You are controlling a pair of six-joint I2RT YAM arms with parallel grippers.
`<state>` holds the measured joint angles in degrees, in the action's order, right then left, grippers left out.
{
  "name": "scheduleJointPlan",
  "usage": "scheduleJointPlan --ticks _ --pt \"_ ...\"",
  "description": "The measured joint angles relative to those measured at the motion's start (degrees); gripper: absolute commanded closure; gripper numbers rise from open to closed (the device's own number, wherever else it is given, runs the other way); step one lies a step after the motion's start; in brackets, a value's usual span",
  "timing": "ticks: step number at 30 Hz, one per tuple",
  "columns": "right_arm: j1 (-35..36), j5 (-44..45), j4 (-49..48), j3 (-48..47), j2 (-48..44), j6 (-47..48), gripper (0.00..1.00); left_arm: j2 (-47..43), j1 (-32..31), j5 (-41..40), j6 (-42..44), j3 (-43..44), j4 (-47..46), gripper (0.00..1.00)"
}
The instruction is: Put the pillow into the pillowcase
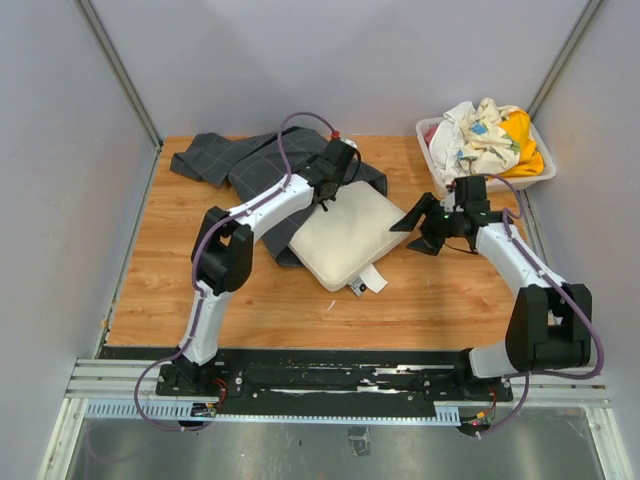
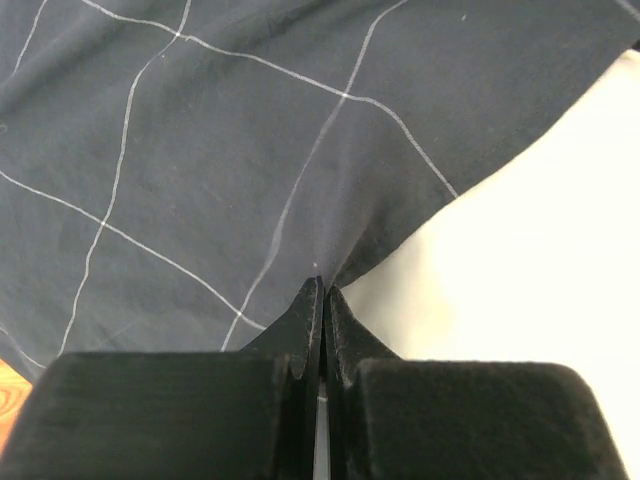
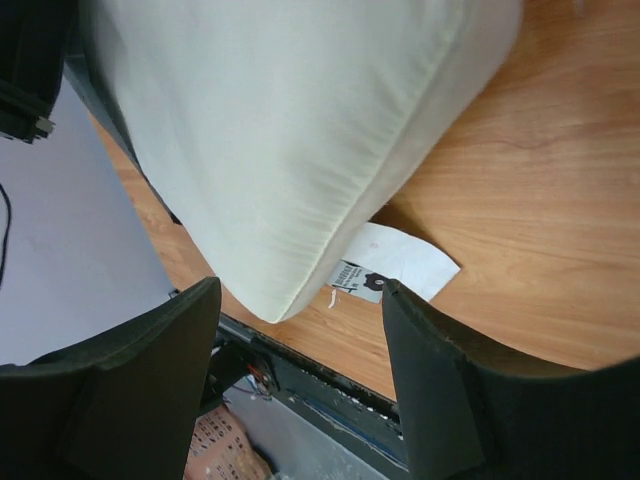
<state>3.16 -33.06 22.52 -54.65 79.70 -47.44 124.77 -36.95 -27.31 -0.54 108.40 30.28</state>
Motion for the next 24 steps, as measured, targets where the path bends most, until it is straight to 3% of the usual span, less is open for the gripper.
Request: scheduleJointPlan --ticks 8,15,17,19,21,24 --pt "11.1 0.2 -3.7 -3.2 9.0 1.0 0.31 -4.0 -0.7 4.5 -2.4 1.7 3.8 1.00" --pt "14.6 3.5 -5.8 -6.3 17.2 -0.8 0.27 -8.1 -0.6 8.4 -4.7 -2.3 4.1 1.00" --pt "15.8 4.8 -6.2 -7.5 18.8 -1.9 0.41 -8.2 -0.6 9.5 -5.1 -2.8 4.1 1.00" --pt "17.3 6.2 -6.9 -8.9 20.8 -2.9 0.74 -8.2 -0.6 10.6 -5.4 -3.0 4.5 1.00" --pt "18.7 6.6 -9.2 -10.1 23.1 -5.2 0.94 -8.2 -0.4 11.5 -5.8 -2.9 4.9 1.00" --pt "19.9 5.6 -13.4 -11.6 26.2 -7.5 0.99 -8.2 -0.2 13.2 -6.6 -2.0 6.1 1.00"
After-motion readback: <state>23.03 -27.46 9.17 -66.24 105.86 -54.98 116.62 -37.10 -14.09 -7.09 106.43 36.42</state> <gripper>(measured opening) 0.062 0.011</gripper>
